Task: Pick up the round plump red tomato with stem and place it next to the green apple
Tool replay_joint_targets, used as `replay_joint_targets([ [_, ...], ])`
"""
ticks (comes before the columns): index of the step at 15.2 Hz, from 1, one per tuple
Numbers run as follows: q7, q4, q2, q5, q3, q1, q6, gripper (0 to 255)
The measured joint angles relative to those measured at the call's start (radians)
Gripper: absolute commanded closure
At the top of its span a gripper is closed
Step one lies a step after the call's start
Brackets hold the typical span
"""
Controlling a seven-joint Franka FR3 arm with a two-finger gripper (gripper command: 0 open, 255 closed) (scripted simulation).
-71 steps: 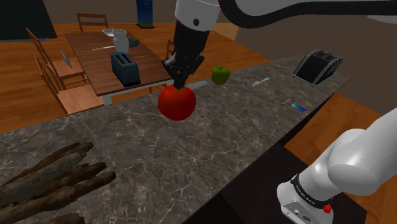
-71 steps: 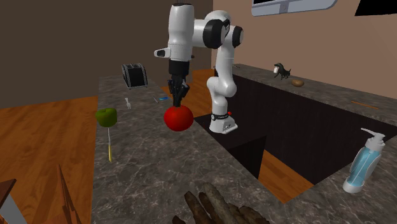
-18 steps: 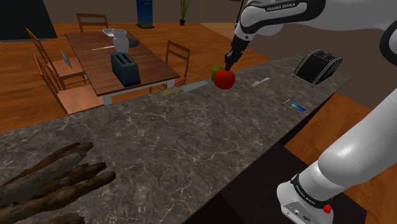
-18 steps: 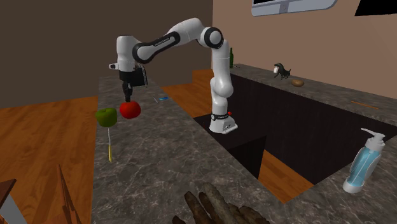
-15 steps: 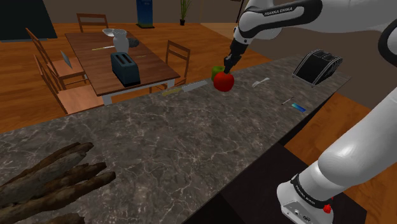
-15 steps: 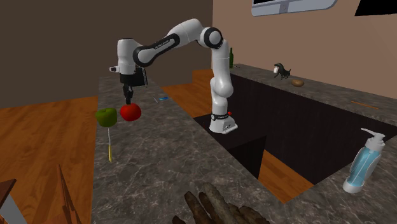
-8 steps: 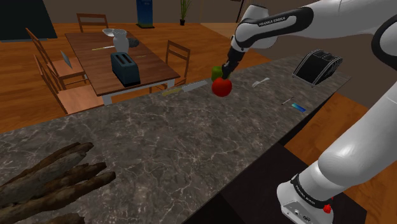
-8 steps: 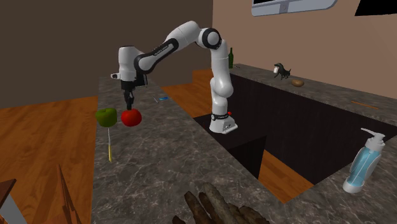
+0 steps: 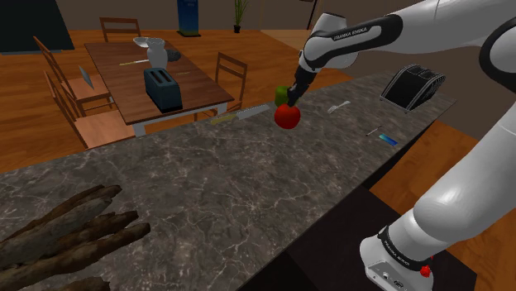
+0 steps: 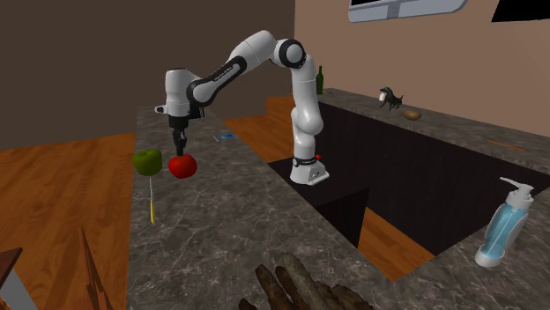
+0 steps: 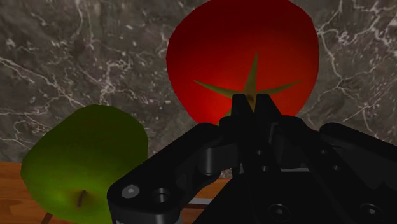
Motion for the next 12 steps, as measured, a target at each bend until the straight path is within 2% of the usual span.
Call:
replay_joint_targets([
  [1,0.0,0.0,0.0,0.0,0.0,0.0,0.0,0],
  [7,0.0,0.0,0.0,0.0,0.0,0.0,0.0,0],
  [12,-0.003,0.041,-0.059,0.004,-0.003,-0.005,-0.098,0],
])
